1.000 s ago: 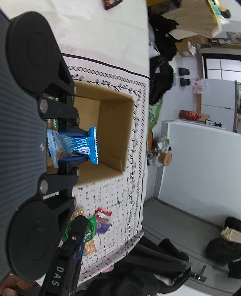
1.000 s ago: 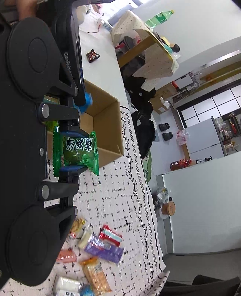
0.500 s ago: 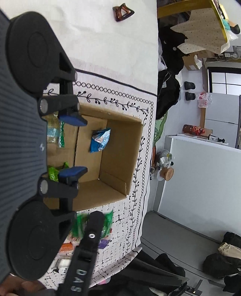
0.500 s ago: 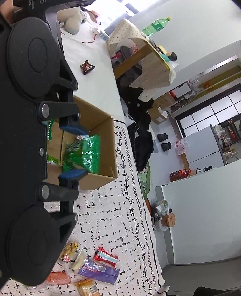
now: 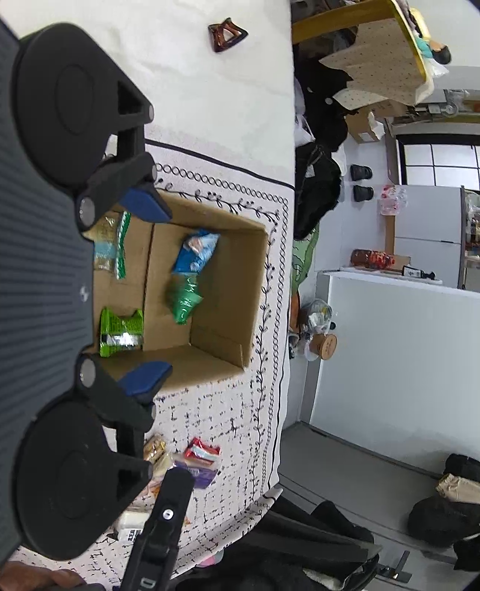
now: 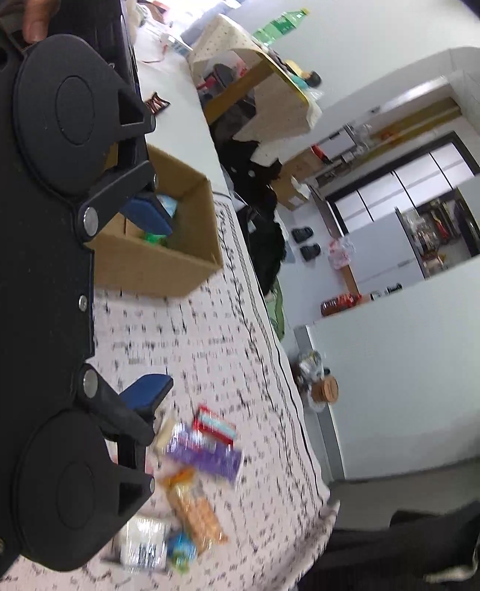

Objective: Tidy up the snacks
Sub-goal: 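Carry both snacks over the box and open both tools to drop them, then move both open tools back toward the remaining snack pile, then grasp the pink packet with the left tool while the right grasps the white packet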

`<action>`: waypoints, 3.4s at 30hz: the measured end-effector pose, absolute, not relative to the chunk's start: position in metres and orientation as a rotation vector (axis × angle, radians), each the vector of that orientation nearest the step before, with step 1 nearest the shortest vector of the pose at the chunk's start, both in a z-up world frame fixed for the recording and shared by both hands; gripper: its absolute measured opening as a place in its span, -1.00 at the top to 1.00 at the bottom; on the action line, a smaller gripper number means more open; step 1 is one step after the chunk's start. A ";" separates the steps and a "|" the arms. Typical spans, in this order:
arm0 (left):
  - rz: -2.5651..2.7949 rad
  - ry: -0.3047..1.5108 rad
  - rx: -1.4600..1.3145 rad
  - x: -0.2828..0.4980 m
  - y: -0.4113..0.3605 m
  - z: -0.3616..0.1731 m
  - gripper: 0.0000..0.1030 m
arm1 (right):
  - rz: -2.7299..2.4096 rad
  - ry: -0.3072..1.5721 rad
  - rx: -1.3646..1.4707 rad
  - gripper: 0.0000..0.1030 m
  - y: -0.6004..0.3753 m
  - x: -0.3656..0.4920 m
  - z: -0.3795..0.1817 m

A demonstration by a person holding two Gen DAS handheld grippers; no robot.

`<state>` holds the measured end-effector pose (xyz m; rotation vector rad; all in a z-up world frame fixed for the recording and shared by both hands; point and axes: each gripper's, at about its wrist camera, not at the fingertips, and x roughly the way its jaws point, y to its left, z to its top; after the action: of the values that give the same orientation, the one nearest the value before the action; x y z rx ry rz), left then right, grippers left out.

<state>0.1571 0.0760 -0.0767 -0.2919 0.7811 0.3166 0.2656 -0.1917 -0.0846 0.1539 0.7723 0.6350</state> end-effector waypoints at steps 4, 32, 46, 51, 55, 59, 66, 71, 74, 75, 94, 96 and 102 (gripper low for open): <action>0.297 0.770 -0.295 0.160 0.064 -0.075 -0.74 | 0.602 0.765 0.163 -0.81 -0.213 0.267 -0.082; 0.078 0.743 -0.220 0.199 -0.038 -0.073 -1.00 | 0.429 0.743 0.117 -1.00 -0.333 0.272 -0.084; -0.012 0.828 -0.151 0.223 -0.089 -0.111 -0.99 | 0.368 0.804 0.139 -0.99 -0.364 0.285 -0.125; -0.032 0.891 -0.184 0.235 -0.094 -0.129 -0.99 | 0.353 0.833 0.163 -0.91 -0.366 0.295 -0.137; -0.047 0.916 -0.190 0.243 -0.101 -0.140 -0.98 | 0.346 0.845 0.173 -0.88 -0.368 0.301 -0.143; -0.068 0.946 -0.199 0.252 -0.109 -0.153 -0.95 | 0.338 0.855 0.182 -0.84 -0.371 0.307 -0.148; -0.113 0.975 -0.189 0.263 -0.126 -0.170 -0.86 | 0.334 0.886 0.214 -0.79 -0.376 0.316 -0.163; -0.107 1.016 -0.178 0.270 -0.136 -0.186 -0.52 | 0.355 0.891 0.249 -0.76 -0.376 0.323 -0.173; -0.117 1.018 -0.180 0.269 -0.137 -0.190 -0.16 | 0.367 0.896 0.274 -0.76 -0.376 0.328 -0.178; -0.132 1.012 -0.175 0.269 -0.138 -0.189 0.00 | 0.372 0.899 0.282 -0.75 -0.376 0.329 -0.180; -0.047 0.924 -0.164 0.261 -0.107 -0.155 0.48 | 0.413 0.932 0.451 -0.60 -0.369 0.359 -0.206; -0.026 0.923 -0.172 0.262 -0.101 -0.152 0.48 | 0.414 0.934 0.469 -0.60 -0.369 0.362 -0.208; 0.024 0.914 -0.183 0.267 -0.087 -0.145 0.48 | 0.412 0.951 0.545 -0.59 -0.371 0.372 -0.214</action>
<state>0.2667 -0.0865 -0.1446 -0.1828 0.9142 0.0241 0.3724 -0.3706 -0.2140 0.5451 0.9510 0.4123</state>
